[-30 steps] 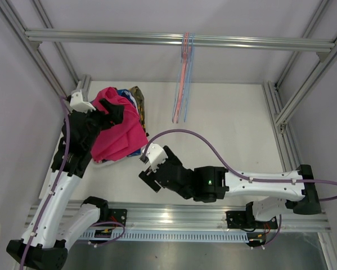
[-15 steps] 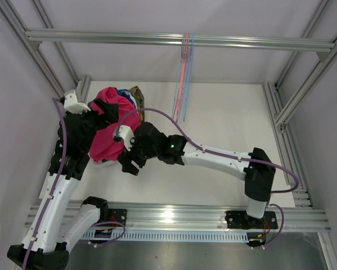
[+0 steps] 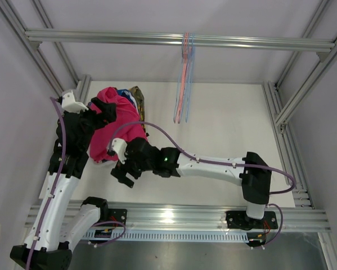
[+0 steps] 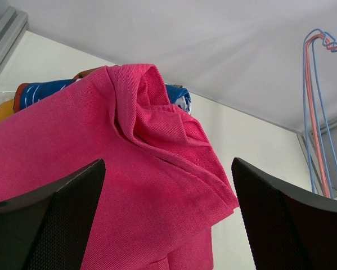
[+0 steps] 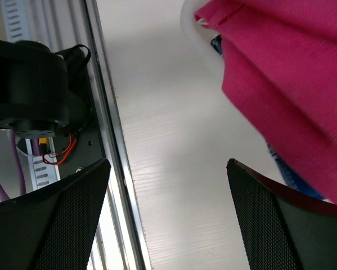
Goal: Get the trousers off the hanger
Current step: Reset both arms
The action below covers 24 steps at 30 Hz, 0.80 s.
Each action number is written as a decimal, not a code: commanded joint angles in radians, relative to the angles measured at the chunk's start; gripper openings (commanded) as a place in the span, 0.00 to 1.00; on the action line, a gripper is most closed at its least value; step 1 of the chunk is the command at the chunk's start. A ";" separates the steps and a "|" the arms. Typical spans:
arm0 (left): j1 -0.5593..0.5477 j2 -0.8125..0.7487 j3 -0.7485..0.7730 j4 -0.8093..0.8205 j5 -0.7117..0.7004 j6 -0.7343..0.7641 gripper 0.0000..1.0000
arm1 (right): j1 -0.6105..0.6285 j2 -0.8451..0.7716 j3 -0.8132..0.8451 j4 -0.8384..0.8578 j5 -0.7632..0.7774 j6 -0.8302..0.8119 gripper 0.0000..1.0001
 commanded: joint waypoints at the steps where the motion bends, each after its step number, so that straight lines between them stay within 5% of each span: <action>1: 0.019 -0.002 0.042 0.010 0.030 -0.011 0.98 | 0.076 -0.084 -0.028 0.021 0.246 0.018 0.90; 6: 0.038 -0.012 0.041 0.010 0.038 -0.015 0.98 | 0.151 -0.154 -0.091 0.017 0.465 0.075 0.99; 16: 0.056 -0.023 0.039 0.015 0.047 -0.026 0.98 | 0.243 -0.393 -0.292 0.131 0.939 0.180 0.99; 24: 0.056 -0.043 0.031 0.021 0.027 -0.017 0.98 | 0.331 -0.308 -0.203 0.076 1.703 0.237 0.99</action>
